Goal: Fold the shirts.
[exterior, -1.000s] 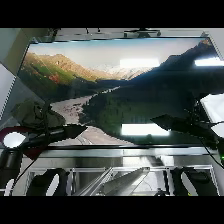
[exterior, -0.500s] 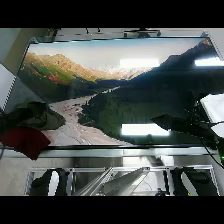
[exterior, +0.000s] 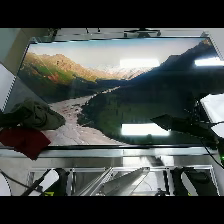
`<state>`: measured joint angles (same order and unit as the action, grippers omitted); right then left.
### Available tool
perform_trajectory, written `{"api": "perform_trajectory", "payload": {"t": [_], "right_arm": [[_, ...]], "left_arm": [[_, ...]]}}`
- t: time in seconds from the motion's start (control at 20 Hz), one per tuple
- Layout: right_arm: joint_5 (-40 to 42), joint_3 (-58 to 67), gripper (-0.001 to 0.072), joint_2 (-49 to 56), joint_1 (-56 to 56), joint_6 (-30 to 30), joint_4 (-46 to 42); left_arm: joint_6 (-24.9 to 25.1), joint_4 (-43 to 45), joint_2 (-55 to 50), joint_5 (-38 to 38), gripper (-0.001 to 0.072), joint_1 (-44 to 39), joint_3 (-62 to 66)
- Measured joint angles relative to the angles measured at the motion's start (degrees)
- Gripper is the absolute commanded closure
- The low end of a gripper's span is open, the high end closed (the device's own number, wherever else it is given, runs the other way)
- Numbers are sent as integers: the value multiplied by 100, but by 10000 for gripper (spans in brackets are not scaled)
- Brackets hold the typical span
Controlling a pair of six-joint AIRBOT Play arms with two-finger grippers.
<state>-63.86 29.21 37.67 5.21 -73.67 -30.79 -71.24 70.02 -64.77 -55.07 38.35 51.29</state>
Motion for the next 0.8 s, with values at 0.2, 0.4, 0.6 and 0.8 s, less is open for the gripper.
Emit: {"api": "perform_trajectory", "payload": {"t": [0.2, 0.4, 0.6, 0.8], "right_arm": [[0, 0, 694, 0, 0, -2, 0], [2, 0, 694, 0, 0, 0, 0], [2, 0, 694, 0, 0, 0, 0], [2, 0, 694, 0, 0, -2, 2]], "left_arm": [[39, 17, -1102, -28, 272, 26, 323], [118, 22, -1587, -313, 712, 31, 533], [236, -308, -1373, -538, 691, -70, 590], [457, -1340, -675, -807, 688, -597, 544]]}}
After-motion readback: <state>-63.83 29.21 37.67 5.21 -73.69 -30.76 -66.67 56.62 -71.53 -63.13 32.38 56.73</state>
